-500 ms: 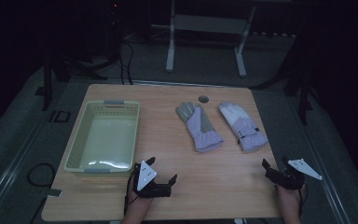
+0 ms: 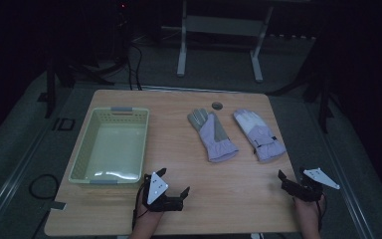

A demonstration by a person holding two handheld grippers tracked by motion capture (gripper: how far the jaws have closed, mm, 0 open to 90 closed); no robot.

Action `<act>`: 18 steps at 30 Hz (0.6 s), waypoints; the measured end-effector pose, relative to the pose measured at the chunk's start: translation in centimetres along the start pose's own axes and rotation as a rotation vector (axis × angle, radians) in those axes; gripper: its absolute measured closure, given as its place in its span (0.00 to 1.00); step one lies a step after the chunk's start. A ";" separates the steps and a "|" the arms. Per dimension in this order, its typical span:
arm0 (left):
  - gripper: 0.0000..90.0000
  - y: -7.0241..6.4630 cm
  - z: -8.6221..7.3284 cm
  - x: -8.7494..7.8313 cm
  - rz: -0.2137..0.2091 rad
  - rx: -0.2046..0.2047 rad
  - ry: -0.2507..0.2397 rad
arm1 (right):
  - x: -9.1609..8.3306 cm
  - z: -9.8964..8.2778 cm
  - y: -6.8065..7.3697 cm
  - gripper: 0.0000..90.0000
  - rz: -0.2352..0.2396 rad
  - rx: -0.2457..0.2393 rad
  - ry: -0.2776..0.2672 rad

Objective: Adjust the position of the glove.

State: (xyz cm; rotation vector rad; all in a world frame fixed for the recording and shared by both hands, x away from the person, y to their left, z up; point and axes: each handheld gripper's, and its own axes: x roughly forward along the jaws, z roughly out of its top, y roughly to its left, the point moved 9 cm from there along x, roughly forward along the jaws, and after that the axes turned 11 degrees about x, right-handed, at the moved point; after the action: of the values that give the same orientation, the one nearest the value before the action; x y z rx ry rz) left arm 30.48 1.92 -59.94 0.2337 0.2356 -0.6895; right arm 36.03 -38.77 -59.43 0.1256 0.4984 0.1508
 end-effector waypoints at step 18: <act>0.00 0.1 0.0 0.1 0.002 -0.014 0.004 | -0.5 1.4 0.2 0.14 0.025 -0.057 0.047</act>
State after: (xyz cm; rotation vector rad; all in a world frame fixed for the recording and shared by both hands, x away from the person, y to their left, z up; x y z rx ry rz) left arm 30.60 2.00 -59.97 0.2215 0.2442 -0.6852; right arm 36.19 -38.77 -57.97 0.0731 0.5390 0.1924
